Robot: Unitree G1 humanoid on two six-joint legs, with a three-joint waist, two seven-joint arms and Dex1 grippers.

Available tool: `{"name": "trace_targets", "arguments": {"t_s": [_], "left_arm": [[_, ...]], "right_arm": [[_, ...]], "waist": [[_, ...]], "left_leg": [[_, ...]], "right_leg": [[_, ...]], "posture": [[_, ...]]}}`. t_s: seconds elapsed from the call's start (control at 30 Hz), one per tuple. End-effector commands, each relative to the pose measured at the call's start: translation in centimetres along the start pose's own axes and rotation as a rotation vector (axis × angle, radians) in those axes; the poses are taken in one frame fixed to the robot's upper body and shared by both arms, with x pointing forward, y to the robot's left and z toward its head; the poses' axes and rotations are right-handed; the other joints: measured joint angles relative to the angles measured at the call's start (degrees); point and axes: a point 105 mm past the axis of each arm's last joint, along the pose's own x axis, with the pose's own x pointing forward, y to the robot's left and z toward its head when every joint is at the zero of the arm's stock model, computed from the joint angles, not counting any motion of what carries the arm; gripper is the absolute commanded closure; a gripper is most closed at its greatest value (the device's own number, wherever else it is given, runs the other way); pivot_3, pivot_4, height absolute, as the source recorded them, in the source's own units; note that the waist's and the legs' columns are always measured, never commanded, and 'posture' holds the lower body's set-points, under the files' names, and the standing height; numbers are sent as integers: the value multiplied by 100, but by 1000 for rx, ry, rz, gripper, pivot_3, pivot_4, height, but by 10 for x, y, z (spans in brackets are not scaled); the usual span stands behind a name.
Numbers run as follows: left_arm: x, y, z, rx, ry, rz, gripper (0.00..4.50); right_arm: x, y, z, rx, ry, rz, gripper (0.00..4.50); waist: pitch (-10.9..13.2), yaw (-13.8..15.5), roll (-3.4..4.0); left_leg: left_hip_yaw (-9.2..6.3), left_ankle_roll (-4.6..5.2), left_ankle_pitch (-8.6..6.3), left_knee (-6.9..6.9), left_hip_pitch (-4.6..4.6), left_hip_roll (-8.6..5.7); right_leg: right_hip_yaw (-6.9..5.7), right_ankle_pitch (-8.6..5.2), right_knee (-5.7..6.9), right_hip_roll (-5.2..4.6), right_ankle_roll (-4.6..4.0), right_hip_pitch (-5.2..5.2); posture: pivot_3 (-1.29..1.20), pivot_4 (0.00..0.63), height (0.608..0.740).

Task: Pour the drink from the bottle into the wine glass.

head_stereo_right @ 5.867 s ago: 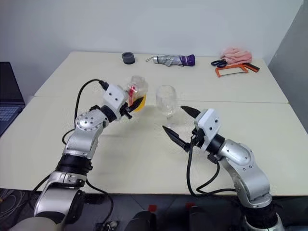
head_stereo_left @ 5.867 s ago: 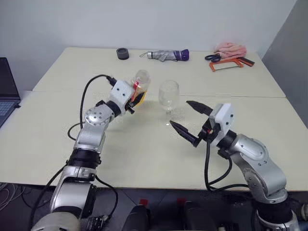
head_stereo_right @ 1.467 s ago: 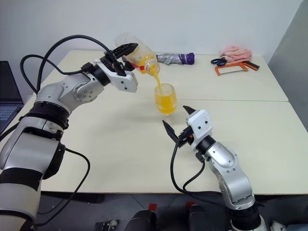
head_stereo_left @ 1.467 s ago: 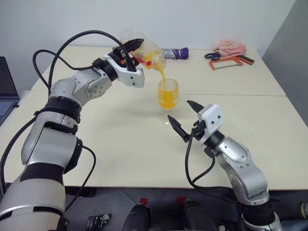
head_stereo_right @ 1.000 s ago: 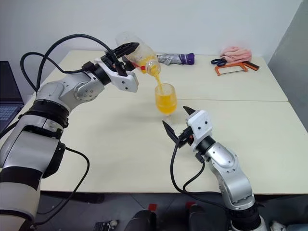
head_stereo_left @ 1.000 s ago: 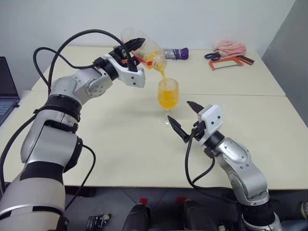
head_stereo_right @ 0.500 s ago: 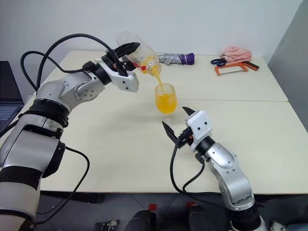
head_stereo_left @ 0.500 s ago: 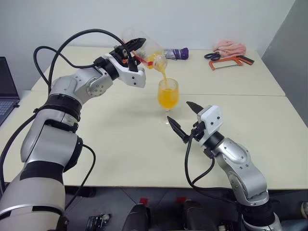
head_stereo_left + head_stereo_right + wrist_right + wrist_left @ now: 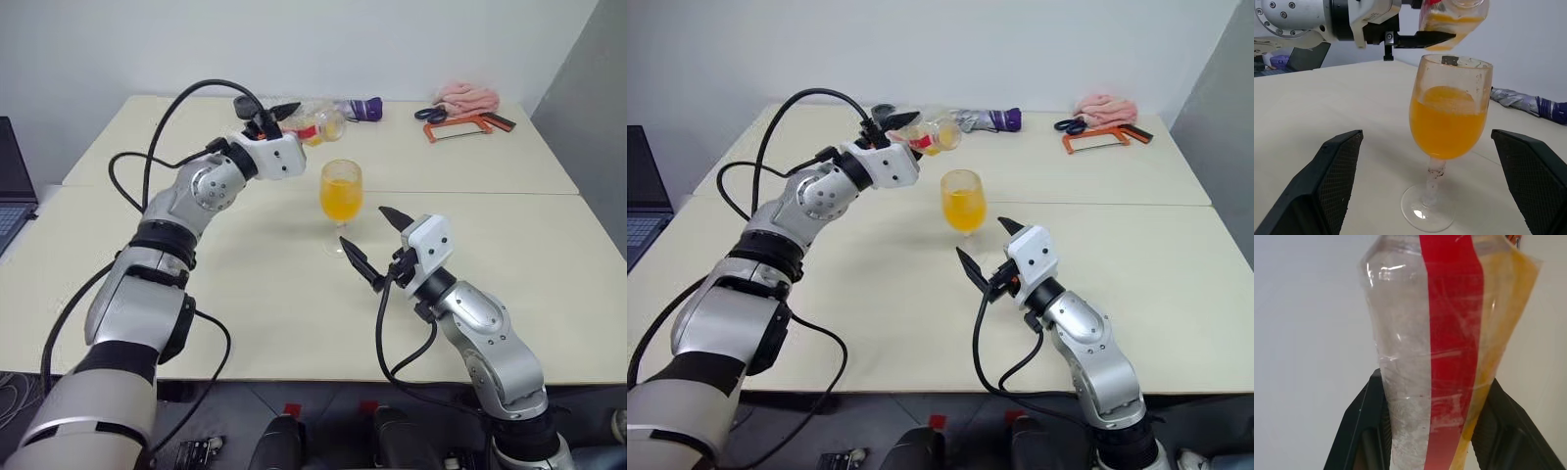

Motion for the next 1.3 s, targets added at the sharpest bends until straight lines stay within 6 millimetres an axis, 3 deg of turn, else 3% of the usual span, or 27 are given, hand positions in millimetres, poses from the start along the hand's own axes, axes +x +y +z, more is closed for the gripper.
{"name": "trace_targets", "arguments": {"t_s": [0.03, 0.13, 0.27, 0.37, 0.67, 1.13, 1.3], "left_arm": [[-3, 29, -1, -209, 7, 128, 2819], [-15, 32, -18, -385, 78, 180, 2819], [-55, 21, -59, -679, 246, 257, 2820], [-85, 6, -80, -834, 349, 275, 2822], [-153, -5, -119, -982, 514, 399, 2823], [-178, -30, -140, -1028, 572, 420, 2823], [-178, -36, -139, -1064, 537, 420, 1097]], "right_arm": [[1, 5, 22, -35, -86, 63, 0], [-1, 11, 25, -31, -80, 163, 0], [-4, 22, 29, -24, -40, 312, 0], [0, 21, 30, -27, -12, 331, 0], [18, 30, 34, -45, 4, 382, 0], [30, 38, 31, -61, 17, 428, 0], [29, 39, 30, -61, 25, 432, 0]], "waist": [[0, -11, 0], [-1, -66, -1], [-2, -130, 0], [-2, -174, -1], [-8, -105, -11], [-15, -75, -23], [-16, -77, -24]], "left_leg": [[-4, 0, 0, 1, -1, 0], [-9, 1, 0, 3, 1, 0], [-13, 2, -1, 4, 6, 5], [-16, 2, -1, 5, 10, 10], [-24, 20, -11, 14, 11, 13], [-21, 21, -12, 14, 12, 10], [-21, 22, -12, 14, 13, 10]], "right_leg": [[-1, 0, 1, 0, 0, 0], [2, 0, 2, -1, 0, 2], [1, 0, 14, -1, 0, 2], [1, 0, 22, 2, -1, 1], [-1, 0, 35, -3, -1, 1], [-2, 0, 34, -13, -1, 1], [-1, 0, 35, -12, -1, 1]], "posture": [[0, 150, 740], [0, 150, 740], [0, 150, 740], [0, 150, 740], [0, 150, 740], [0, 150, 740], [0, 150, 740]]}}
